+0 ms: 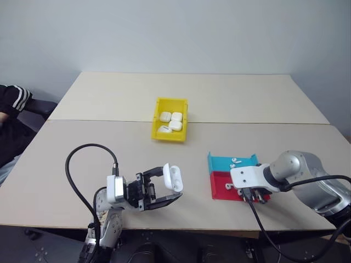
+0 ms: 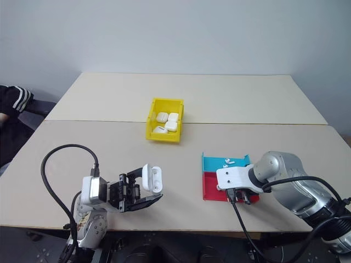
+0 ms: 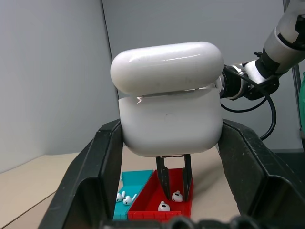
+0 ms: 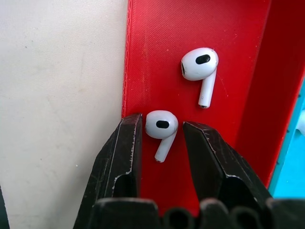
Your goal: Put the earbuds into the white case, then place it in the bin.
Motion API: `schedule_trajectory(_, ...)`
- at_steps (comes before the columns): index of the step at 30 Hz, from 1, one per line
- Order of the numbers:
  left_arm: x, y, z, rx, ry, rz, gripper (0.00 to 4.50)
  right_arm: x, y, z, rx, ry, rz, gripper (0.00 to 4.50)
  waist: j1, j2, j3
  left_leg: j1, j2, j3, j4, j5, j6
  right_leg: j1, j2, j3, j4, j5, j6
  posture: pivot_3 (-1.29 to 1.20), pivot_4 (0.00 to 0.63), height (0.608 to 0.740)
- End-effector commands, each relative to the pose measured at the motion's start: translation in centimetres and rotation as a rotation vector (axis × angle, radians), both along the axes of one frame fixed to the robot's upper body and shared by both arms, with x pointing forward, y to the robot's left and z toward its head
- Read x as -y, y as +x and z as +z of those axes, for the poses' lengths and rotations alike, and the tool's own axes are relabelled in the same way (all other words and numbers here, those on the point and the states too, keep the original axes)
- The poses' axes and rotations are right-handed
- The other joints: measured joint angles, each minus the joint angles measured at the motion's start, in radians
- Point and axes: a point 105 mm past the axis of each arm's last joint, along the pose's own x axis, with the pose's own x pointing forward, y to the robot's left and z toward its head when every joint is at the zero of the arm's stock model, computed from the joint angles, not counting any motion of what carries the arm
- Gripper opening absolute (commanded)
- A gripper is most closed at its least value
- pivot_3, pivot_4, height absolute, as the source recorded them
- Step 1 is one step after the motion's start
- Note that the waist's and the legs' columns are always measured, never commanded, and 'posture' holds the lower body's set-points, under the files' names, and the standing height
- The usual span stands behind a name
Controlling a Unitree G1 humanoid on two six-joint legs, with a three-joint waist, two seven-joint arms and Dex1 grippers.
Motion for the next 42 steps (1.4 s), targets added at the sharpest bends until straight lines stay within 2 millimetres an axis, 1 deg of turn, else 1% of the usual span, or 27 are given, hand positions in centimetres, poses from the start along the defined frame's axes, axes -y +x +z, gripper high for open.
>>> schedule_trajectory(1,0.0,-0.4,0.9,0.051,-0.010,0.007,2.74,0.2,0.3,0.3,0.022,-0.017,0.005,1.74,0.000,0.000,0.000,0.000,0.000,0.000,0.000,0.000,0.000,0.000,0.000,0.000,0.000,0.000,0.000,0.00,0.150,0.740)
schedule_trajectory(3,0.0,-0.4,0.8,0.051,-0.007,0.010,2.74,0.3,0.3,0.3,0.024,-0.020,0.005,1.37,0.000,0.000,0.000,0.000,0.000,0.000,0.000,0.000,0.000,0.000,0.000,0.000,0.000,0.000,0.000,0.00,0.150,0.740)
schedule_trajectory(13,0.0,-0.3,0.8,0.046,0.003,0.014,2.74,0.2,0.6,0.4,0.034,-0.009,-0.006,1.37,-0.001,0.000,0.000,0.000,0.000,0.000,0.000,0.000,0.000,0.000,0.000,0.000,0.000,0.000,0.000,0.00,0.150,0.740)
schedule_trajectory(15,0.0,-0.3,0.9,0.047,-0.002,0.013,2.74,0.2,0.5,0.7,0.041,0.001,-0.006,1.37,0.000,0.000,0.000,0.000,0.000,0.000,0.000,0.000,0.000,0.000,0.000,0.000,0.000,0.000,0.000,0.00,0.150,0.740)
schedule_trajectory(16,0.0,-0.3,1.0,0.048,-0.012,0.007,2.74,0.1,0.5,1.3,0.053,0.015,-0.006,1.37,0.000,0.000,0.000,0.000,0.000,0.000,0.000,0.000,0.000,0.000,0.000,0.000,0.000,0.000,0.000,0.00,0.150,0.740)
schedule_trajectory(18,0.2,-0.3,1.7,0.051,-0.044,-0.004,2.74,-0.5,0.3,4.1,0.089,0.124,-0.010,1.37,0.000,0.000,0.000,0.000,0.000,0.000,0.000,0.000,0.000,0.000,0.000,0.000,0.000,0.000,0.000,0.00,0.150,0.740)
schedule_trajectory(19,0.3,-0.2,2.1,0.049,-0.062,-0.012,2.74,-0.9,0.1,6.4,0.130,0.211,0.004,1.37,0.000,0.000,0.000,0.000,0.000,0.000,0.000,0.000,0.000,0.000,0.000,0.000,0.000,0.000,0.000,0.00,0.150,0.740)
schedule_trajectory(21,0.3,-0.2,2.6,0.045,-0.083,-0.024,2.74,-1.2,-0.3,9.0,0.182,0.315,0.026,1.37,0.001,0.000,0.000,-0.001,0.000,0.000,0.000,0.000,0.000,-0.001,0.000,0.000,0.000,0.000,0.000,0.00,0.150,0.740)
schedule_trajectory(23,0.5,-0.1,4.0,0.029,-0.123,-0.057,2.74,-1.7,-0.4,13.9,0.297,0.539,0.025,1.37,0.001,0.000,0.000,-0.001,0.000,-0.001,0.000,0.000,0.000,0.000,0.000,0.000,0.000,0.000,0.000,0.00,0.150,0.740)
schedule_trajectory(25,0.6,-0.2,5.0,0.025,-0.140,-0.097,2.74,-2.0,-1.0,17.2,0.379,0.731,0.062,1.37,0.001,0.000,0.000,0.000,0.000,-0.001,0.000,0.000,0.000,0.001,0.000,-0.001,0.000,0.000,0.000,0.00,0.150,0.740)
schedule_trajectory(27,0.9,-0.2,5.6,0.033,-0.147,-0.135,2.74,-2.6,-1.9,19.7,0.443,0.919,0.134,1.37,0.001,0.000,0.000,0.000,0.000,-0.002,0.000,0.000,0.000,0.002,0.001,-0.001,0.000,0.000,0.000,0.00,0.150,0.740)
schedule_trajectory(29,1.2,-0.1,6.1,0.042,-0.154,-0.169,2.74,-3.6,-2.9,21.1,0.463,1.076,0.205,1.37,0.001,0.000,0.000,0.000,0.000,-0.002,0.000,0.000,0.000,0.002,0.001,-0.001,0.000,0.000,0.000,0.00,0.150,0.740)
schedule_trajectory(31,1.7,0.1,6.5,0.044,-0.165,-0.187,2.74,-4.6,-3.6,21.7,0.477,1.179,0.267,1.37,0.000,0.000,0.000,0.000,0.000,-0.002,0.000,0.000,0.000,0.002,0.001,-0.001,0.000,0.000,0.000,0.00,0.150,0.740)
schedule_trajectory(32,1.9,0.2,6.6,0.050,-0.166,-0.194,2.74,-4.9,-3.7,21.6,0.463,1.205,0.263,1.37,0.000,0.000,0.000,0.000,0.000,-0.001,0.000,0.000,0.000,0.001,0.001,-0.001,0.000,0.000,0.000,0.00,0.150,0.740)
schedule_trajectory(33,2.1,0.3,6.6,0.049,-0.158,-0.197,2.74,-5.1,-3.2,21.1,0.462,1.183,0.234,1.37,0.000,0.000,0.000,0.000,0.000,-0.001,0.000,0.000,0.000,0.001,0.001,-0.001,0.001,0.000,0.000,0.00,0.150,0.740)
schedule_trajectory(35,2.1,0.5,6.6,0.050,-0.149,-0.203,2.74,-5.1,-2.4,20.1,0.470,1.122,0.185,1.37,0.001,0.000,0.000,0.000,0.000,-0.001,0.000,0.000,0.000,0.001,0.001,-0.001,0.001,0.000,0.000,0.00,0.150,0.740)
schedule_trajectory(37,1.8,0.9,6.4,0.053,-0.122,-0.181,2.74,-4.9,-2.2,19.4,0.472,1.064,0.165,1.37,0.003,0.000,0.000,0.000,0.000,0.000,0.000,0.000,0.000,0.002,0.001,-0.001,0.000,0.000,0.000,0.00,0.150,0.740)
schedule_trajectory(39,0.9,1.4,5.4,0.064,-0.045,-0.154,2.74,-4.1,-1.4,18.0,0.475,0.939,0.109,1.37,0.001,0.001,0.000,0.000,-0.001,0.002,0.000,0.000,0.000,0.002,0.001,-0.001,0.000,0.000,0.000,0.00,0.150,0.740)
schedule_trajectory(42,-0.7,1.7,3.8,0.064,0.051,-0.123,2.74,-2.6,-0.3,15.4,0.469,0.731,0.049,1.37,-0.002,0.001,0.000,0.000,0.000,0.004,0.000,0.000,0.000,0.000,0.001,-0.001,0.001,0.000,0.000,0.00,0.150,0.740)
